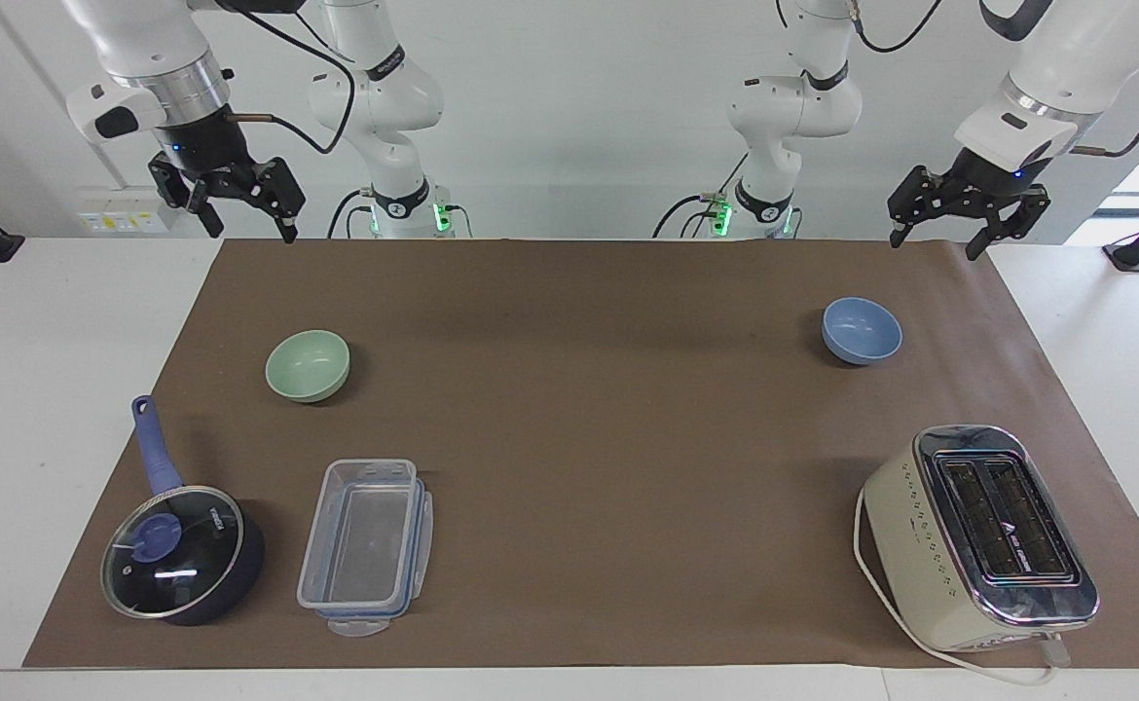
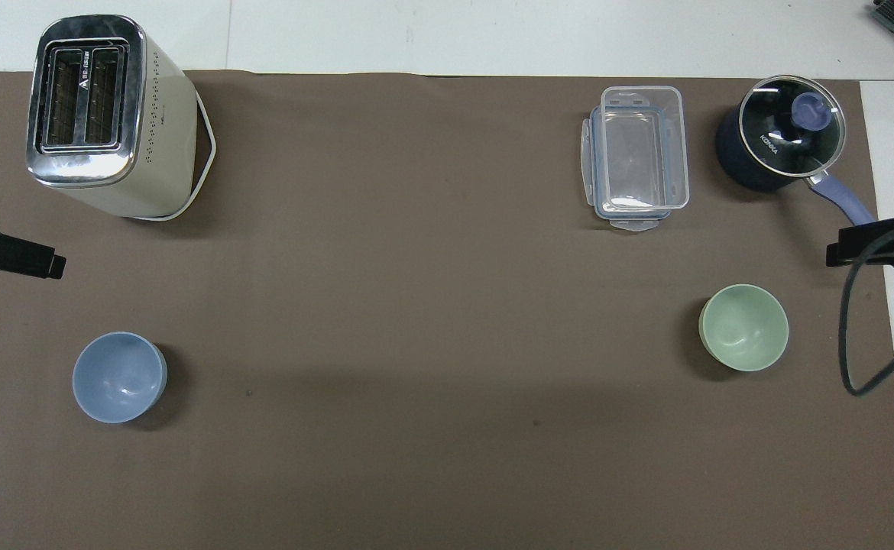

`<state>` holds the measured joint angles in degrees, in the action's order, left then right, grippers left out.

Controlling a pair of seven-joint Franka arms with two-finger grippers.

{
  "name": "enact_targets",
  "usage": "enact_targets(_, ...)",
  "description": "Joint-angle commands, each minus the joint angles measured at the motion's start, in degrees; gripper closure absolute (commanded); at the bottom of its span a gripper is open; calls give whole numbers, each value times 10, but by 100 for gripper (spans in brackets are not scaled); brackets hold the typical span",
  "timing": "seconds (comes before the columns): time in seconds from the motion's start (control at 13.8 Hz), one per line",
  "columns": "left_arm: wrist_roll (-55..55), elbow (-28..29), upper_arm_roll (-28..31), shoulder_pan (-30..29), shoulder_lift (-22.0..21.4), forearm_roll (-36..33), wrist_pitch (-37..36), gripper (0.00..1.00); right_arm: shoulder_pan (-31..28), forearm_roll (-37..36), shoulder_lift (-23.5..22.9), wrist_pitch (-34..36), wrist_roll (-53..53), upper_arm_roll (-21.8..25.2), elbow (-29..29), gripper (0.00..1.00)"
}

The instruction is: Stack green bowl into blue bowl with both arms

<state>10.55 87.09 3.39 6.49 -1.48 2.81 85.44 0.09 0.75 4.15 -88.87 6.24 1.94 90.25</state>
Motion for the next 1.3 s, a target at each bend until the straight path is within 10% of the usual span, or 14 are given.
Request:
enact_targets(0.0, -1, -8, 1, -2, -5, -16, -20, 0, -6, -7, 16, -2, -14, -4, 19, 0)
enact_targets(1.23, -4, -7, 10, -10, -6, -18, -19, 0, -7, -7, 22, -1, -14, 1, 27, 0)
